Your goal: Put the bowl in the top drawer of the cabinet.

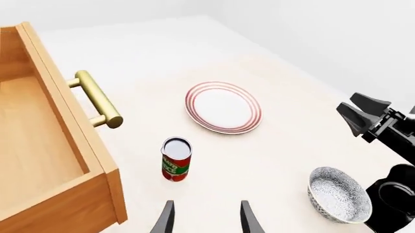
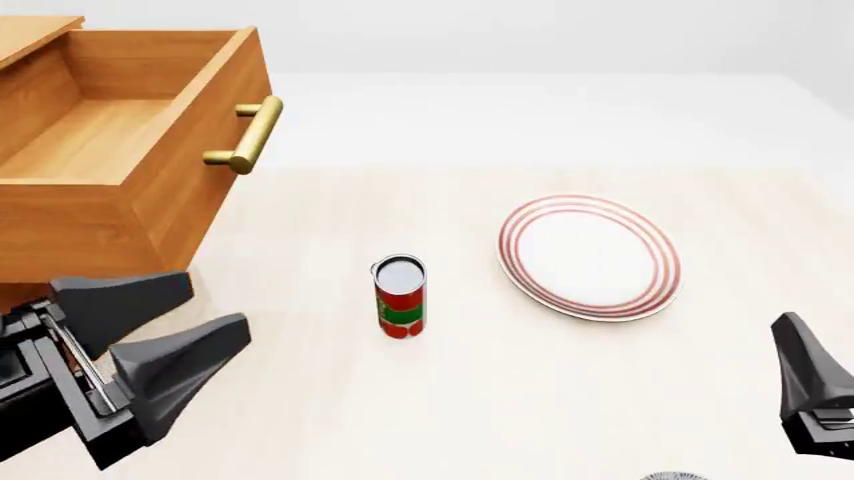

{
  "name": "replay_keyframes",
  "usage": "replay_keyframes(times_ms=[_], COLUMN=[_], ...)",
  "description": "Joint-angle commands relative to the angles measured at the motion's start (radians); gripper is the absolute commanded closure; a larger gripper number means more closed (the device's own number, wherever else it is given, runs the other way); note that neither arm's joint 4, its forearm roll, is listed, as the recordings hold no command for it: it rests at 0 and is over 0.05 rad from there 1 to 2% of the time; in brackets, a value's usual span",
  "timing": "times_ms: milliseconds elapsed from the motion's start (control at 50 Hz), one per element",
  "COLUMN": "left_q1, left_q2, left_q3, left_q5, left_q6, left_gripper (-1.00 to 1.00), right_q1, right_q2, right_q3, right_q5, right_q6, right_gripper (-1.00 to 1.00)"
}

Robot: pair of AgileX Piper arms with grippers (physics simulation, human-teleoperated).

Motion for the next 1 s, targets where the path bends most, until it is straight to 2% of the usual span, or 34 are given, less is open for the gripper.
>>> replay_keyframes(times_ms=[20,100,120,140,460,660,1000], left_q1=[-0.09,-0.102,-0.169,-0.172,-0.206,-0.209,-0.248], left_q2=[0.112,0.137,0.3,0.311,0.393,0.477,0.649], left_q3=[-0.024,-0.027,-0.042,-0.043,-0.056,-0.08,-0.179], left_q5=[-0.041,-0.054,-0.159,-0.169,-0.222,-0.25,-0.284], left_q6=[-0.084,-0.098,-0.167,-0.168,-0.191,-0.234,-0.274], left_gripper=[-1.0,-1.0,-1.0,-1.0,-1.0,-1.0,-1.0], right_q1=[0.0,0.0,0.0,0.0,0.0,0.0,0.0], right_q2=[0.0,0.0,0.0,0.0,0.0,0.0,0.0], right_q3=[0.0,0.0,0.0,0.0,0.0,0.0,0.0], right_q5=[0.0,0.0,0.0,0.0,0.0,0.0,0.0], right_q6=[0.0,0.0,0.0,0.0,0.0,0.0,0.0], right_gripper=[-1.0,-1.0,-1.0,-1.0,-1.0,-1.0,-1.0])
